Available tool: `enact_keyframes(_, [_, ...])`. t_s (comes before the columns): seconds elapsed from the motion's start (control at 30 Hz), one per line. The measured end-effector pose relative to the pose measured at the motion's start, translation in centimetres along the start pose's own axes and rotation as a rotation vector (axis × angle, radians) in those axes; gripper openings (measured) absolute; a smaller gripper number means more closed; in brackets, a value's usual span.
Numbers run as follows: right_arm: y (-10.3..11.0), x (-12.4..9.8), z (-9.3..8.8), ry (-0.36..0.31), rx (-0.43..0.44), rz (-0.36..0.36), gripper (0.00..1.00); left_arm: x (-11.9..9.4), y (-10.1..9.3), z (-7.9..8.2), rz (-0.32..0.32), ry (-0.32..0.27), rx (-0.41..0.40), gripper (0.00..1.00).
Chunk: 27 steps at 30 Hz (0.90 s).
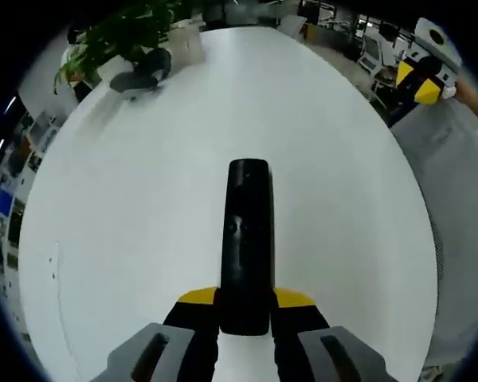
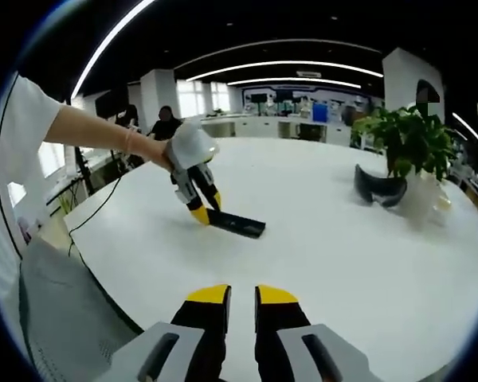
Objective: Press the specified remote control buttons in sequence, fully releasing each button before pressing the next.
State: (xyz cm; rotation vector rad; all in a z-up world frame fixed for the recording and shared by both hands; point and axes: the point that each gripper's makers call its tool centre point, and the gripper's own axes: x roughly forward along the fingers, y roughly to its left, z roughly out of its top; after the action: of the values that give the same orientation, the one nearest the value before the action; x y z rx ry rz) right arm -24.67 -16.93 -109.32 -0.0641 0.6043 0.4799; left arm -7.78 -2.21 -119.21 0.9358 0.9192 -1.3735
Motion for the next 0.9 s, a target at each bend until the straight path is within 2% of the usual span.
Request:
enact_keyframes(0.27, [0.4, 0.1, -0.5, 0.019, -0.016, 0.014, 0.08, 0.1, -2.3, -0.3, 0.002, -0.009, -0.017, 0.24])
enact_keyframes(0.6, [0.8, 0.2, 0.1, 0.021, -0.049, 0.034, 0.07, 0.0, -5.0, -0.7, -0.003, -0.022, -0.022, 0.24])
enact_keyframes(0.9, [2.1, 0.9, 0.0, 0.047, -0.089, 0.080, 0.06, 0.0, -7.7, -1.0, -0.005, -0.029, -0.038, 0.24])
